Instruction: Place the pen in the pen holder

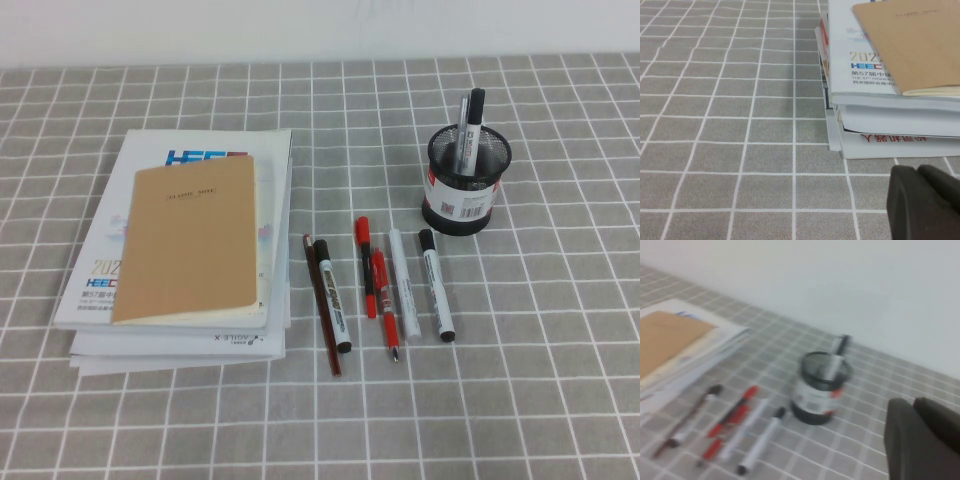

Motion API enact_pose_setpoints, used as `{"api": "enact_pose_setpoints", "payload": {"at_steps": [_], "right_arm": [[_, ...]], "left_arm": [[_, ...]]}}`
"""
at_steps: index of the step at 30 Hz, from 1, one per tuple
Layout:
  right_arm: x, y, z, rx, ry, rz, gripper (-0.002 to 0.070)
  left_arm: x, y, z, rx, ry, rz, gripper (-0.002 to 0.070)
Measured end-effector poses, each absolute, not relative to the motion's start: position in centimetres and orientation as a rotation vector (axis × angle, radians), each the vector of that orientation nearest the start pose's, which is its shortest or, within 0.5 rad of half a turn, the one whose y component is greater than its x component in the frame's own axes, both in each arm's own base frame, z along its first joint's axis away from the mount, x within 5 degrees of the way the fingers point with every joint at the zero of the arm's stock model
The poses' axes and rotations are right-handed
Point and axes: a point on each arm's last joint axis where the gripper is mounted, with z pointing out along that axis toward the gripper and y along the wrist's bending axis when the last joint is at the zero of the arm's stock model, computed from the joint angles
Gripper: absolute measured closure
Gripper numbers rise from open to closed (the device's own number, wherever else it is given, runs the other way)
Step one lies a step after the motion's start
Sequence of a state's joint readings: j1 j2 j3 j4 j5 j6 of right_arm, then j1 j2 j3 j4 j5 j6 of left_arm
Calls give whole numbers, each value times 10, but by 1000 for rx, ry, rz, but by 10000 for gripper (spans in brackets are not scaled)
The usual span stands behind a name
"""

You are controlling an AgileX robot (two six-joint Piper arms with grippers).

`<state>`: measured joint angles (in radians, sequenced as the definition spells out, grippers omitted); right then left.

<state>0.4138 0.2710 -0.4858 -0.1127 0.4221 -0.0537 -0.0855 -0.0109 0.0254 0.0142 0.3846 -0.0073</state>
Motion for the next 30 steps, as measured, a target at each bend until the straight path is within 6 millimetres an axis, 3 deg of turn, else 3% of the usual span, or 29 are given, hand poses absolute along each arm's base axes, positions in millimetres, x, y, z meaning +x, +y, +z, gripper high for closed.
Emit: {"api": "enact_pose_setpoints", "payload": {"at_steps": [8, 20, 30], "right_arm": [[46, 7, 261, -204, 1608, 48, 688], [55, 9, 189, -103, 1719, 131, 688], [53, 7, 171, -128, 1869, 70, 688]], "left_arm": [[52, -4, 171, 82, 1881, -50, 680], [52, -4, 171, 82, 1881, -50, 680], [52, -4, 171, 82, 1881, -50, 680]]}}
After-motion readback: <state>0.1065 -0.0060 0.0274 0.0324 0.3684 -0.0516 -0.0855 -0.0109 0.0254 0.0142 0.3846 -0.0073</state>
